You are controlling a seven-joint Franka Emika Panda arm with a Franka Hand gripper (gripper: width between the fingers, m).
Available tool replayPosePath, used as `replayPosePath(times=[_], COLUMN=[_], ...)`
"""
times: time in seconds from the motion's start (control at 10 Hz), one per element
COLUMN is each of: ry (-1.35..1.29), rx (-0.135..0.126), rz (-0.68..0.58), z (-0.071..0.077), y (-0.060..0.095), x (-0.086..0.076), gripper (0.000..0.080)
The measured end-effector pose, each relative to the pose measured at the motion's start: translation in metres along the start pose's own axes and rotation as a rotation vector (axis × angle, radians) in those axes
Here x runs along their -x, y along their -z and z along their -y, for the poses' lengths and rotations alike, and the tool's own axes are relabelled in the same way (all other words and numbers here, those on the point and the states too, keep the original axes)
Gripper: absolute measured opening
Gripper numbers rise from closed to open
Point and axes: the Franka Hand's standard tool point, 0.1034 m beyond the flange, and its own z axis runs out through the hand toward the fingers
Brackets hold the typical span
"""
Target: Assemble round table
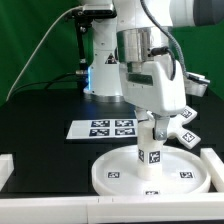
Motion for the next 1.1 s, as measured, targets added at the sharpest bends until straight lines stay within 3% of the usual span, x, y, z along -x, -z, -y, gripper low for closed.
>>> replayPosePath(times=[0.1,0.4,0.5,0.8,1.1], ry=[0.057,0.596,0.682,0.862,1.302], rx=[0.002,0.032,0.048,0.054,0.101], rz=[-0.001,0.006,0.018,0.009,0.005], z=[0.000,0.003,0.001,0.001,0.007], y=[0.000,0.000,0.000,0.000,0.001], x=[0.000,0.006,0.009,0.004,0.010], gripper=[0.0649,0.0649,0.0649,0.0649,0.0649])
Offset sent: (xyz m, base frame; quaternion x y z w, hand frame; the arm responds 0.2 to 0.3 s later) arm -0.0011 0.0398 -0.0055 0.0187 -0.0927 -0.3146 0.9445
